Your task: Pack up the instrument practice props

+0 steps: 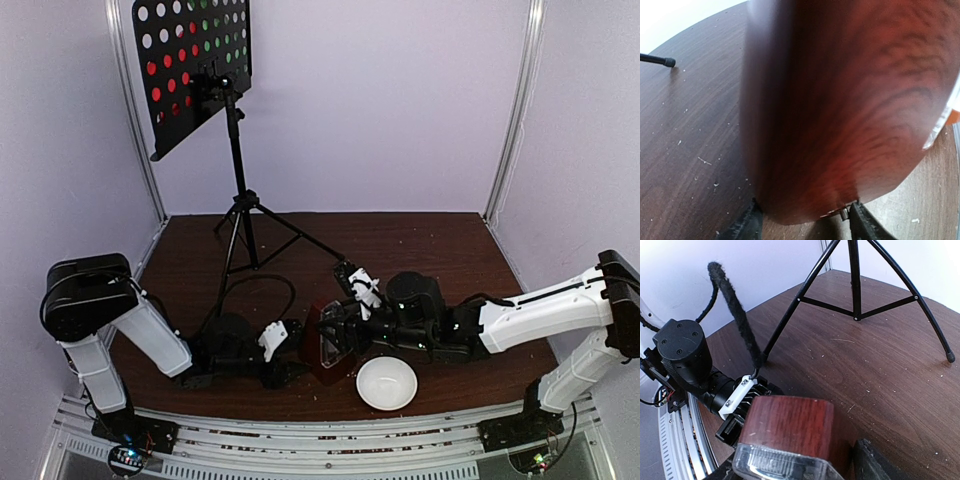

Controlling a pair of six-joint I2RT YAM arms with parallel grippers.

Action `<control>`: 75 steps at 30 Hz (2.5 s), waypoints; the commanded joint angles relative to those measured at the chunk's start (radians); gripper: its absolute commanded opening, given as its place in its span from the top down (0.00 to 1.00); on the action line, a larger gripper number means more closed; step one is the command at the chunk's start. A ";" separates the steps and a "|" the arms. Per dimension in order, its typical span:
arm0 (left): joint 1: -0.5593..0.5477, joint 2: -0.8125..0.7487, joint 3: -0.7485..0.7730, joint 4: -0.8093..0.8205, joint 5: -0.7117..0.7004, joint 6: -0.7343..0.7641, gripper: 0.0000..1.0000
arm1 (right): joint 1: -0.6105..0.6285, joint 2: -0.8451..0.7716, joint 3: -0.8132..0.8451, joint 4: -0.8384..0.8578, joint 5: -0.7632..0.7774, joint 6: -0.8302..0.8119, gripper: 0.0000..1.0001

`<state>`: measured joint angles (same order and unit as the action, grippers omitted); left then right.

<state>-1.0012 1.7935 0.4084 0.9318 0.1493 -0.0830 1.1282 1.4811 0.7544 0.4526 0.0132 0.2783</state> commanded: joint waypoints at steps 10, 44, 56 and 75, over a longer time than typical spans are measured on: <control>-0.013 0.008 0.013 0.048 0.049 0.013 0.47 | 0.006 0.000 -0.019 0.019 -0.019 0.016 0.34; 0.559 -0.804 -0.022 -0.545 0.236 -0.412 0.12 | -0.270 -0.058 -0.065 -0.218 0.650 0.128 0.34; 0.688 -0.871 -0.025 -0.631 0.296 -0.421 0.11 | -0.561 -0.209 -0.198 -0.252 0.591 0.113 0.34; 0.735 -0.820 0.082 -0.703 0.311 -0.417 0.09 | -0.583 -0.571 -0.079 -0.447 0.398 0.100 0.00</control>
<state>-0.3027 0.9123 0.4301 0.2192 0.4435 -0.5110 0.5549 0.9829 0.6567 0.0769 0.4526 0.3424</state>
